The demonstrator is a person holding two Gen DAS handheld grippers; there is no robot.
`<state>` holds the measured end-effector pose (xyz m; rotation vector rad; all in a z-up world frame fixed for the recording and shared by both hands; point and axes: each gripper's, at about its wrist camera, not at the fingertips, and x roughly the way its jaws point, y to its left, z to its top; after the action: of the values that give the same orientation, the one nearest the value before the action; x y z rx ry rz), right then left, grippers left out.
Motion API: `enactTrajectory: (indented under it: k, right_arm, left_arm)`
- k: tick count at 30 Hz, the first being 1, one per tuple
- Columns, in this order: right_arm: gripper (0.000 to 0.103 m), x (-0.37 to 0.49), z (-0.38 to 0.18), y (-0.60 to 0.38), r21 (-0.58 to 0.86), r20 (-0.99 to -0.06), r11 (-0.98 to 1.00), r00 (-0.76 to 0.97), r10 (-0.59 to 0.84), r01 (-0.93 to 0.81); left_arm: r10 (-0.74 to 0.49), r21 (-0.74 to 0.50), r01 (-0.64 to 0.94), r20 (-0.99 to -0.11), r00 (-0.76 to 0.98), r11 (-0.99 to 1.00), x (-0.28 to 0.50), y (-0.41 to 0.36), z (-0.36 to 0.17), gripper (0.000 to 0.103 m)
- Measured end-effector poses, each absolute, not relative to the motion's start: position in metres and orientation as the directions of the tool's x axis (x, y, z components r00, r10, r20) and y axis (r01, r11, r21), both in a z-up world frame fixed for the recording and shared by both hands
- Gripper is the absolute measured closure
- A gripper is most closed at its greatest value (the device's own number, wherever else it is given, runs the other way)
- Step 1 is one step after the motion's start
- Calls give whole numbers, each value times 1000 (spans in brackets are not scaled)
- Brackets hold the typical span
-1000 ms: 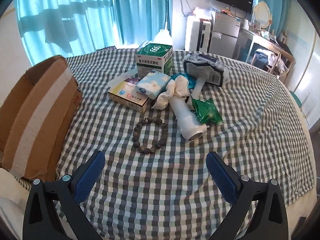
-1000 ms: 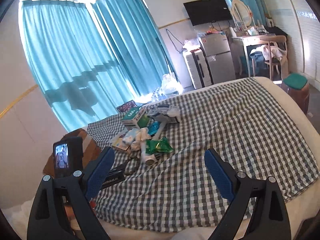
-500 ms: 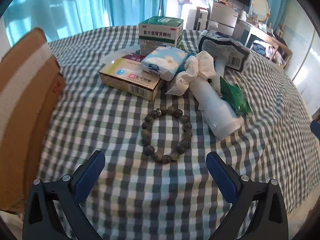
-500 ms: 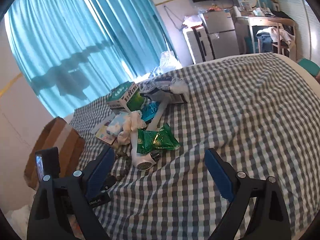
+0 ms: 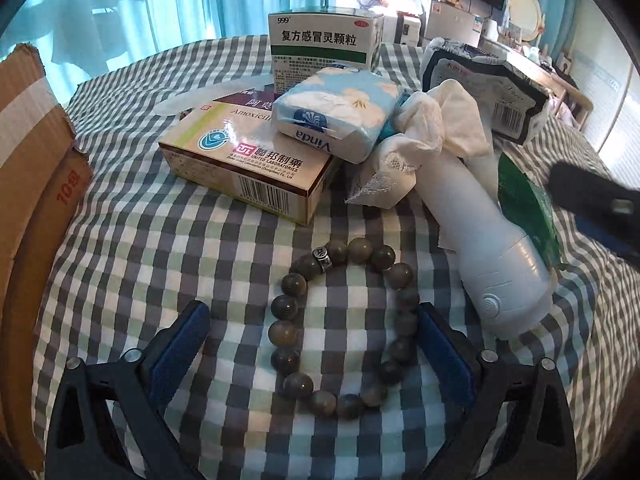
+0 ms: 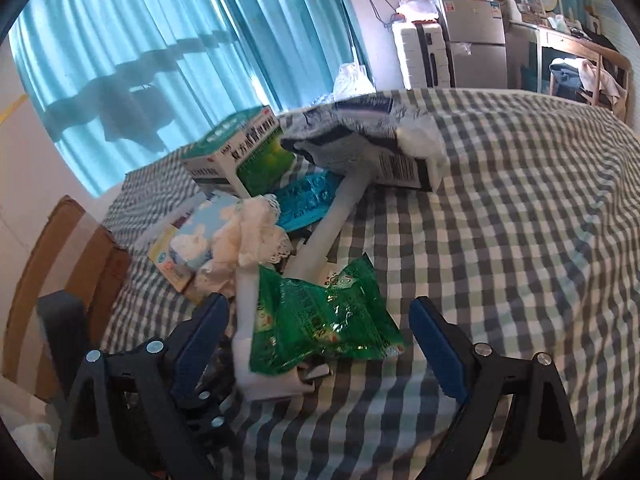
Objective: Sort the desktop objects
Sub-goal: 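Grasp the dark bead bracelet with the left tool while the right tool grasps the green packet, then carry the bracelet and green packet over the box and open both tools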
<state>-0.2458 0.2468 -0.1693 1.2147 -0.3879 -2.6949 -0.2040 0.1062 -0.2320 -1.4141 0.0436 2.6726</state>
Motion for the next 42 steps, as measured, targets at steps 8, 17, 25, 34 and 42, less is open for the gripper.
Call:
enactTrajectory:
  k: [8, 17, 25, 34, 42]
  right_arm:
    - [24, -262, -196, 250, 358, -759, -934, -582, -292, 1]
    - [56, -245, -190, 255, 337, -779, -941, -567, -269, -16]
    - [60, -216, -164, 253, 275, -773, -961, -597, -213, -13]
    - [60, -176, -124, 254, 211, -751, -977, -639, -165, 4]
    - [60, -128, -84, 257, 268, -700, -963, -691, -181, -20]
  left_arm:
    - [160, -86, -161, -835, -527, -983, -197, 97, -217, 79]
    - [194, -129, -159, -835, -515, -979, -185, 89, -202, 80]
    - [192, -141, -136, -831, -522, -981, -181, 85, -176, 80]
    - [218, -154, -160, -797, -563, -975, -157, 79, -139, 80]
    - [233, -148, -188, -761, -606, -971, -138, 77, -96, 80]
